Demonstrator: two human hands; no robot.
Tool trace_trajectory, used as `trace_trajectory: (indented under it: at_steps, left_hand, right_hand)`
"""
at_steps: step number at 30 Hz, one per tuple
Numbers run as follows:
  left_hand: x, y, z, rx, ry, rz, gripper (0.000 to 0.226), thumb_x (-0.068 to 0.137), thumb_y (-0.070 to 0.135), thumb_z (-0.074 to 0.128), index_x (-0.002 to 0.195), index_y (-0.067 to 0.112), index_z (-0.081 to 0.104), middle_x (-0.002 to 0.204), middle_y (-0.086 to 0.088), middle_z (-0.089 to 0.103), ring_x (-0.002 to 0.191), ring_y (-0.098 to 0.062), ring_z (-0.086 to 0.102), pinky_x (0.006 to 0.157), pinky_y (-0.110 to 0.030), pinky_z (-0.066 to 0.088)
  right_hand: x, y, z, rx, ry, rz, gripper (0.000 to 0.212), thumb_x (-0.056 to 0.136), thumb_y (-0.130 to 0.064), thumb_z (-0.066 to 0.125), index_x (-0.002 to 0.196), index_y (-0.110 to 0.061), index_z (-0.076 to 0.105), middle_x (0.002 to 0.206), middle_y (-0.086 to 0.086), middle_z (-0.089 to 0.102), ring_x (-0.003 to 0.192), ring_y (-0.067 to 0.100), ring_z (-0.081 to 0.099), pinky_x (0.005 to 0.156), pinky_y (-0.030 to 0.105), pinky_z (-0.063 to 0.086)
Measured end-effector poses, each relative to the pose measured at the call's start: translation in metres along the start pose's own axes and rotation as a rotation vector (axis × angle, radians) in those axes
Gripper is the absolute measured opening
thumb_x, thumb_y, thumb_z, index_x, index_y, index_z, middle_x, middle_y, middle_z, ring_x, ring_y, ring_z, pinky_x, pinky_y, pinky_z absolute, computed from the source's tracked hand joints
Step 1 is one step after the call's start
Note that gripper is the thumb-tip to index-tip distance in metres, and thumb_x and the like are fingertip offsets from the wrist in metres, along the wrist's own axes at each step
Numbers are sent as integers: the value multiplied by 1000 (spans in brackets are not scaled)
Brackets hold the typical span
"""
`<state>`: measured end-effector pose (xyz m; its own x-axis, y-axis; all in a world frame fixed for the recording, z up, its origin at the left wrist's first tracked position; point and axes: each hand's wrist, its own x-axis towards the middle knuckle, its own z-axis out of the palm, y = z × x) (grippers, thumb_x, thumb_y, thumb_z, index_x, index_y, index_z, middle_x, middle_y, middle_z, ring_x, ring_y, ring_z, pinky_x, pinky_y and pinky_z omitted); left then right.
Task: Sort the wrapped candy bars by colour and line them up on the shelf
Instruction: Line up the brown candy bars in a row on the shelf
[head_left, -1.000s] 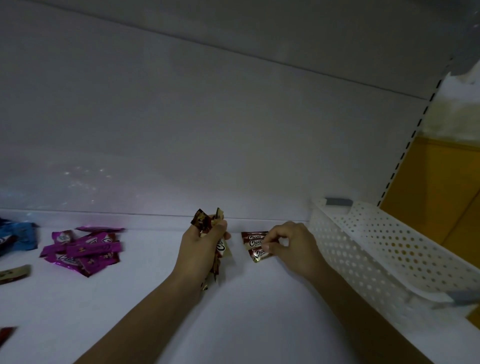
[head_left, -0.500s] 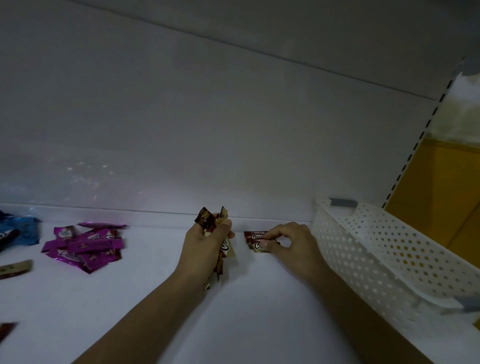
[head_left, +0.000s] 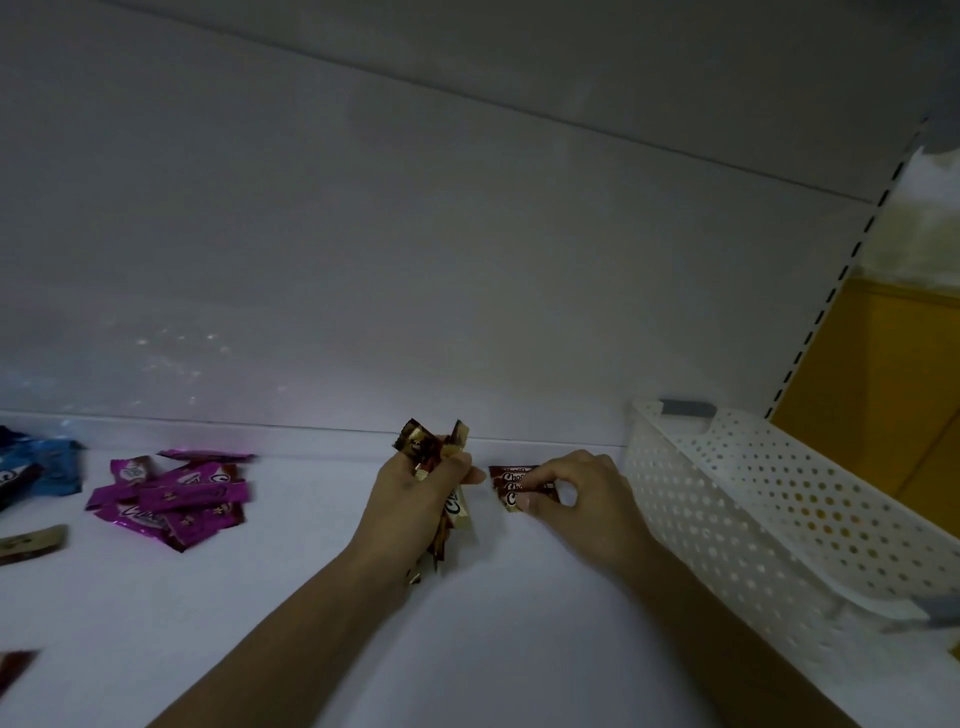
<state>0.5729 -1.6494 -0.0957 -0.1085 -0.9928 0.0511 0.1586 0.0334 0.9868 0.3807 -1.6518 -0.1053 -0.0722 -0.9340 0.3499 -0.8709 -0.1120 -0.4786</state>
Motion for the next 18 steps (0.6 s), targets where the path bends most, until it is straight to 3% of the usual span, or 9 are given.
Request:
trace_trajectory:
  at_steps: [3,6,9,14,18]
  left_hand:
    - [-1,0,-2,58,-85,13,14,94,24,58,87,22,70,93,10,73,63,-1,61,53,-16,48]
    - [-2,1,-2,122,-203,82,15,93,18,58,89,23,71,87,9,74,72,2,66,55,-9,47]
    - [-5,2,-1,161,-281,115,17,93,14,58,89,24,72,87,10,75,80,0,68,61,-7,46]
    - [-2,0,-1,98,-242,54,9,94,16,56,94,19,65,87,3,75,65,1,65,51,-14,46]
    - [-2,-1,0,98,-216,95,10,95,21,56,95,22,67,77,6,73,63,3,62,50,-12,44]
  right_hand:
    - [-3,-18,-7,461,-33,46,14,82,-42,67,87,-30,72,90,-8,70,95,13,63,84,24,50]
    - [-8,-35,-11,785,-158,52,20,78,-36,68,96,-28,72,91,-3,73,91,13,68,81,24,55]
    - [-13,-45,-11,916,-144,46,10,83,-9,68,92,-9,73,84,8,73,79,18,69,72,23,55]
    - [-10,-38,-25,999,-7,204,8,88,-14,63,86,-10,69,65,-1,62,60,10,56,56,20,47]
    - [-11,-40,-29,1112,-141,246,10,91,-10,56,87,-6,64,69,7,68,57,14,60,54,21,49]
